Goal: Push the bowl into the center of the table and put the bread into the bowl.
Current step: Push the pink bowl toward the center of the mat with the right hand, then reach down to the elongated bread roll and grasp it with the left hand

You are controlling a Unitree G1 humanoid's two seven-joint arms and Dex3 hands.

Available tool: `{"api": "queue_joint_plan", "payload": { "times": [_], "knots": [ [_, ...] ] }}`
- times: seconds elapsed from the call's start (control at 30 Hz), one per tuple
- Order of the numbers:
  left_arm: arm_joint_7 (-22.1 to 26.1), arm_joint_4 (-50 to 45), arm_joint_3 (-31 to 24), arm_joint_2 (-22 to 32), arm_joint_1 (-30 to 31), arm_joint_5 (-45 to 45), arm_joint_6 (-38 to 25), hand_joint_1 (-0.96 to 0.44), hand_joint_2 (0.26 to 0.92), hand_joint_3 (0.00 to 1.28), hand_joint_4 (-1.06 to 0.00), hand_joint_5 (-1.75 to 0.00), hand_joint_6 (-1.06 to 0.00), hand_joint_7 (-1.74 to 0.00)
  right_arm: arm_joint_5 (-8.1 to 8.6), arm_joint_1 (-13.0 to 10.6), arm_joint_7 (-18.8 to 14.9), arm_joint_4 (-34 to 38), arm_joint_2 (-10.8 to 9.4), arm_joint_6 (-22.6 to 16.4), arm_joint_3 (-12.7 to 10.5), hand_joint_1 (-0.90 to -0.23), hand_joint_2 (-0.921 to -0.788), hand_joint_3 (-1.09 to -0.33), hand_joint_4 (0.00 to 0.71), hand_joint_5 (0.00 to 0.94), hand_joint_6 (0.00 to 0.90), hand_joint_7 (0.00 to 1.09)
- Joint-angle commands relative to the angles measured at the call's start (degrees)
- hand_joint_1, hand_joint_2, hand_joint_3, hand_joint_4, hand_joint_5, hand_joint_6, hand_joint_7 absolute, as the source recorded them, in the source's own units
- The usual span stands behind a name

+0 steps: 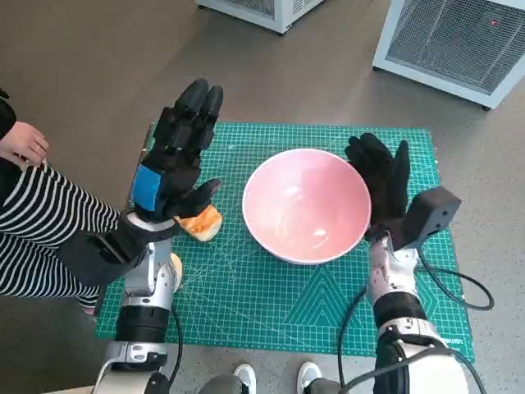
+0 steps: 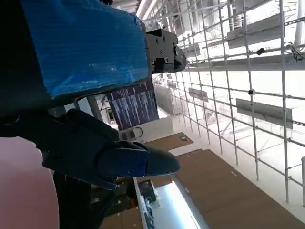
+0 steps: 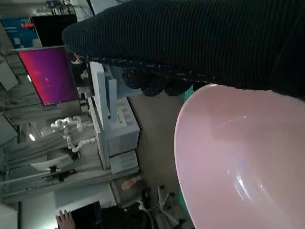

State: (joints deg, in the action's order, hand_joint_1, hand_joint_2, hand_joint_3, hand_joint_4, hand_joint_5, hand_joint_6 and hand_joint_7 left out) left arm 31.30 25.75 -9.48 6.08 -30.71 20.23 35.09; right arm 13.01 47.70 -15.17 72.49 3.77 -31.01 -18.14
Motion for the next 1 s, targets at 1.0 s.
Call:
{"api": "queue_joint_plan", "payload": {
  "times": [1.0],
  "knots": [
    [-2.4,-3.21,-0.3,3.98,0.21,-2.49,-0.88,-0.62,0.921,0.3,-0.07,-0.02,0.0,-0.37,-0.49,-10.48,-7.37,-29.51,3.21,-11.72,4.5,-0.684,-0.921,-0.696,0.083,0.016,0.085,0.33]
  ]
}}
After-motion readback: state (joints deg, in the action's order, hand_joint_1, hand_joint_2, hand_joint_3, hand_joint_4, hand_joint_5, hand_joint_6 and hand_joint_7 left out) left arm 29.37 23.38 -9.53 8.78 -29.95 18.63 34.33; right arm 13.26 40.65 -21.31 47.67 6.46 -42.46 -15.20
